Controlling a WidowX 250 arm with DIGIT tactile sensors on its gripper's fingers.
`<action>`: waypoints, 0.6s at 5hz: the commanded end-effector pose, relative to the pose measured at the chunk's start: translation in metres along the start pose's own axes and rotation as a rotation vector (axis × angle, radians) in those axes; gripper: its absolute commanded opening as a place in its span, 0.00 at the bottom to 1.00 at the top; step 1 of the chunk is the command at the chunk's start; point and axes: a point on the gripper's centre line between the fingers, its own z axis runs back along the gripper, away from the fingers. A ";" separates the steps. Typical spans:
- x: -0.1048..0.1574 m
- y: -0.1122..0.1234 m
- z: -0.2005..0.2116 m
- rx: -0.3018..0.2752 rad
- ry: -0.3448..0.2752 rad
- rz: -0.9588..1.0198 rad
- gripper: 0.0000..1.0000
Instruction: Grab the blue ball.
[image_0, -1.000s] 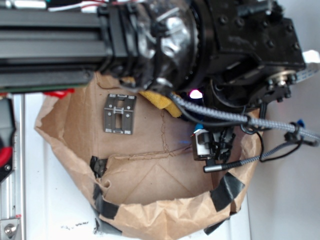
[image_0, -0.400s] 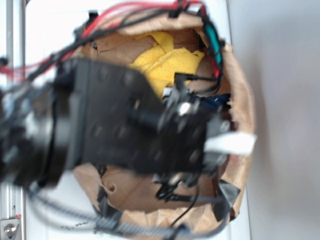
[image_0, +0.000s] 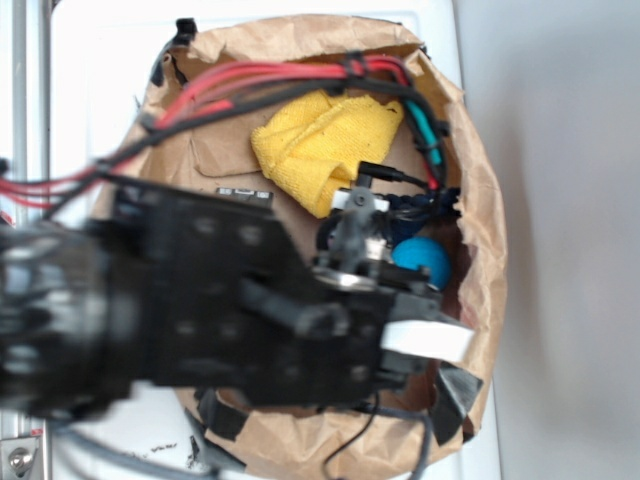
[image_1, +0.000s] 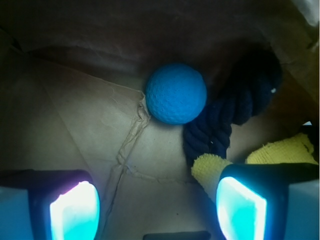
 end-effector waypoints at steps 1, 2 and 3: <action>0.028 0.023 -0.016 -0.012 -0.031 -0.013 1.00; 0.035 0.023 -0.021 0.037 -0.074 -0.024 1.00; 0.039 0.028 -0.032 0.065 -0.074 -0.026 1.00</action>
